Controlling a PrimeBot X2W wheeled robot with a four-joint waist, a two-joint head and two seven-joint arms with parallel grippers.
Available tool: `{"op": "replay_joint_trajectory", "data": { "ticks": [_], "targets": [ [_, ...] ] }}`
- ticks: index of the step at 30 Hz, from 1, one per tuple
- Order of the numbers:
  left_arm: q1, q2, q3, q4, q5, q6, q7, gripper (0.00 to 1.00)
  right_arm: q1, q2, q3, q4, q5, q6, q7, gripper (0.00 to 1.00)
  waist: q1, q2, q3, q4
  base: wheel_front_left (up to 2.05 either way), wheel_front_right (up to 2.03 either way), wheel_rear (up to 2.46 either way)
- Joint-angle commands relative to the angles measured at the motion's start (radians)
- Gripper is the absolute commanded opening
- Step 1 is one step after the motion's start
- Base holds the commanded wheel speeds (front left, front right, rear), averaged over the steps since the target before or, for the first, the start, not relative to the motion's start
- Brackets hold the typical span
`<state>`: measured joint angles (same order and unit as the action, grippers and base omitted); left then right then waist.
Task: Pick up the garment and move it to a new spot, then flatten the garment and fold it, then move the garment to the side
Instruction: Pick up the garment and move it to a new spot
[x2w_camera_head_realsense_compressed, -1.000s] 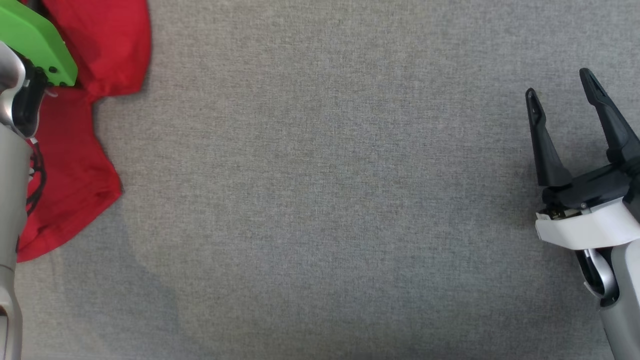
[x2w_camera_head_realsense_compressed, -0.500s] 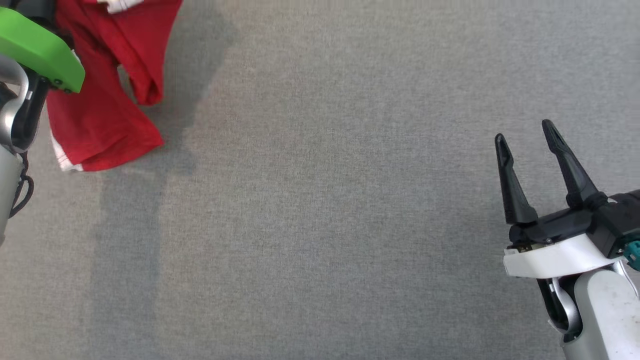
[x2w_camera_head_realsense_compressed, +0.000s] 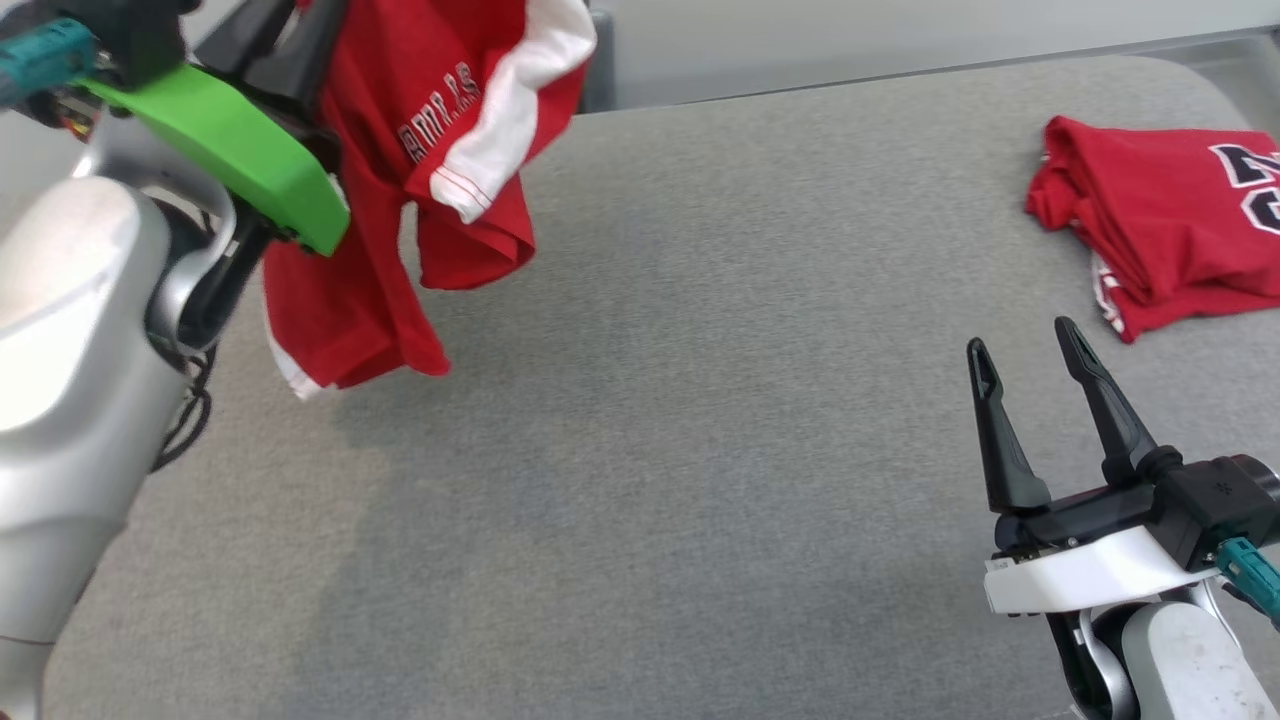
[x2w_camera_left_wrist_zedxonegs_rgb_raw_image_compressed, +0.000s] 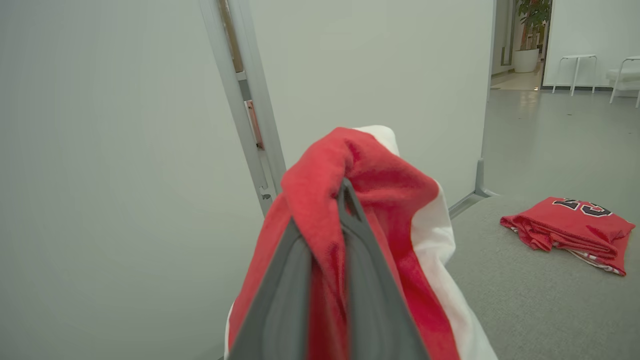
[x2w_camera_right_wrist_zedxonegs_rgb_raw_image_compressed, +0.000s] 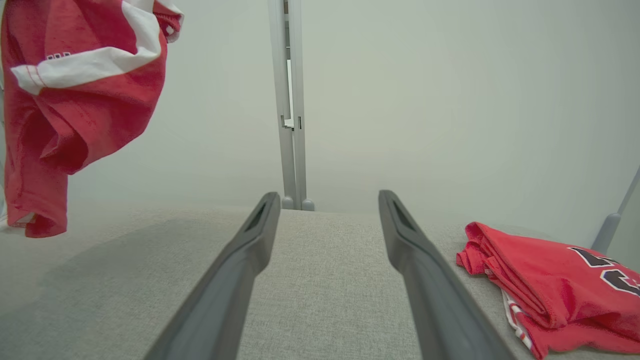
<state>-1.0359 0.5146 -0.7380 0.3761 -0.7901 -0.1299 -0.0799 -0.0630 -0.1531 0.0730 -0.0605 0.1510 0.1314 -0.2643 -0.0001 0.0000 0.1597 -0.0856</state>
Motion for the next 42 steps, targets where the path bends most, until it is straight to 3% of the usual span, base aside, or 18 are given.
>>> {"op": "replay_joint_trajectory", "data": {
  "ticks": [1, 6, 9, 16, 19, 22, 24, 25, 31, 42],
  "targets": [
    [0.028, -0.018, -0.013, -0.015, -0.002, 0.005, 0.006, 0.0, 0.018, 0.003, -0.005, -0.003, 0.005, -0.002, 0.0, 1.0, 0.0001, 0.0, -0.084, -0.141, 0.0, 0.0, 0.0],
    [0.1, -0.089, -0.064, -0.011, -0.017, 0.015, 0.002, 0.0, 0.018, 0.016, -0.02, -0.015, 0.007, -0.002, 0.0, 1.0, 0.0001, 0.0, -0.053, -0.177, 0.0, 0.0, 0.0],
    [0.154, -0.136, -0.12, 0.03, 0.028, 0.02, -0.031, 0.0, 0.011, 0.031, -0.025, -0.018, 0.008, -0.002, 0.0, 1.0, 0.0001, 0.0, -0.033, -0.187, 0.0, 0.0, 0.0],
    [0.305, -0.259, -0.232, 0.242, 0.066, 0.016, -0.142, 0.0, -0.016, 0.067, -0.006, -0.016, 0.024, -0.002, 0.0, 1.0, 0.0001, 0.0, 0.026, -0.191, 0.0, 0.0, 0.0],
    [0.327, -0.306, -0.236, 0.333, 0.078, 0.009, -0.174, 0.0, -0.026, 0.071, 0.015, -0.001, 0.02, -0.002, 0.0, 1.0, 0.0001, 0.0, 0.042, -0.185, 0.0, 0.0, 0.0],
    [0.334, -0.353, -0.167, 0.358, 0.101, 0.028, -0.187, 0.0, -0.023, 0.077, 0.038, 0.01, 0.03, -0.002, 0.0, 1.0, 0.0001, 0.0, 0.041, -0.177, 0.0, 0.0, 0.0],
    [0.369, -0.367, -0.096, 0.329, 0.13, 0.045, -0.186, 0.63, -0.015, 0.077, 0.059, 0.016, 0.034, -0.002, 0.0, 1.0, 0.0001, 0.0, 0.031, -0.166, 0.0, 0.0, 0.0],
    [0.393, -0.374, -0.05, 0.307, 0.151, 0.057, -0.185, 1.0, -0.009, 0.075, 0.073, 0.021, 0.034, -0.002, 0.0, 1.0, 0.0001, 0.0, 0.023, -0.16, 0.0, 0.0, 0.0],
    [0.538, -0.406, 0.172, 0.144, 0.285, 0.075, -0.185, 1.0, 0.031, 0.067, 0.115, 0.04, 0.037, -0.002, 0.0, 1.0, 0.0001, 0.0, -0.048, -0.11, 0.0, 0.0, 0.0],
    [0.808, -0.449, 0.421, -0.105, 0.486, 0.063, -0.184, 1.0, 0.115, 0.062, 0.086, 0.041, 0.024, -0.002, 0.0, 1.0, 0.0001, 0.0, -0.158, 0.001, 0.0, 0.0, 0.0]
  ]
}}
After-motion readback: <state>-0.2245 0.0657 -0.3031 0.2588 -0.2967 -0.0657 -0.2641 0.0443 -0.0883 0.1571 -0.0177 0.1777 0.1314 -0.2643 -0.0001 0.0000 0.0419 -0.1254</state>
